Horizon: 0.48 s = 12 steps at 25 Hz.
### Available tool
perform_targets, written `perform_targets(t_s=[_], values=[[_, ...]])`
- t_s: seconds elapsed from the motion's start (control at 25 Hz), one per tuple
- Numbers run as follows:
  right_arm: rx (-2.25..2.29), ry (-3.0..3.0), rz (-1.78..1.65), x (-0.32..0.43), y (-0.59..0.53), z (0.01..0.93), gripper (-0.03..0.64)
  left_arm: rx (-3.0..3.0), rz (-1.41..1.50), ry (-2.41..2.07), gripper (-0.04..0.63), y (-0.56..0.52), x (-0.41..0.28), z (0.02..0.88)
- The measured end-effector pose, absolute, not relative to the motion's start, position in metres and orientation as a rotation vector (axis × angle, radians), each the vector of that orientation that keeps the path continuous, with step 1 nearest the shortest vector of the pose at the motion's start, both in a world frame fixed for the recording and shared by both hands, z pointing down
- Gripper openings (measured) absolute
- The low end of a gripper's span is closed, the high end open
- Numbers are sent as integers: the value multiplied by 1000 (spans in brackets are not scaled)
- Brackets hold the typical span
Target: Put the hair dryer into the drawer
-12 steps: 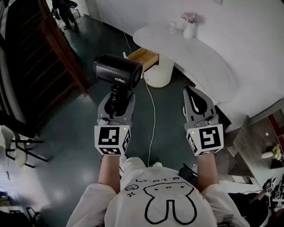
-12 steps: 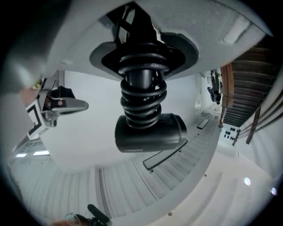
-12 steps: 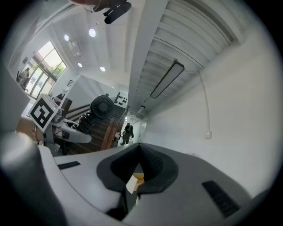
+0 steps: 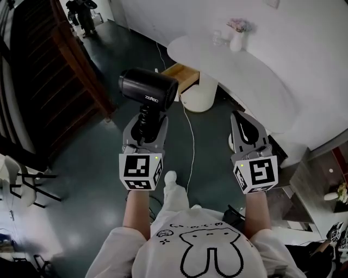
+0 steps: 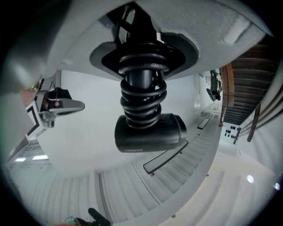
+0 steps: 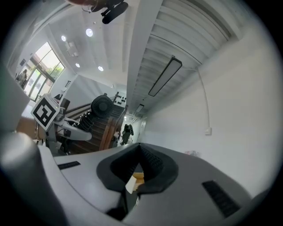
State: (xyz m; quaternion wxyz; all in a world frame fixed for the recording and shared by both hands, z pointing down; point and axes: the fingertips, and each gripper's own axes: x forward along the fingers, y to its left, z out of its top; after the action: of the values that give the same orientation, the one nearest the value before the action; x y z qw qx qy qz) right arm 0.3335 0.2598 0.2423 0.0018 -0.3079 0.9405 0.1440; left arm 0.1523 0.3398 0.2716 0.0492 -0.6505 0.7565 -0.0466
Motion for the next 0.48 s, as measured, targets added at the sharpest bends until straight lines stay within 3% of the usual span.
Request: perform_targets(t_s=[0.48], values=[[-1066,2944,415,244,152,247,-2,-2040,-111,2330,225,230,37,284]])
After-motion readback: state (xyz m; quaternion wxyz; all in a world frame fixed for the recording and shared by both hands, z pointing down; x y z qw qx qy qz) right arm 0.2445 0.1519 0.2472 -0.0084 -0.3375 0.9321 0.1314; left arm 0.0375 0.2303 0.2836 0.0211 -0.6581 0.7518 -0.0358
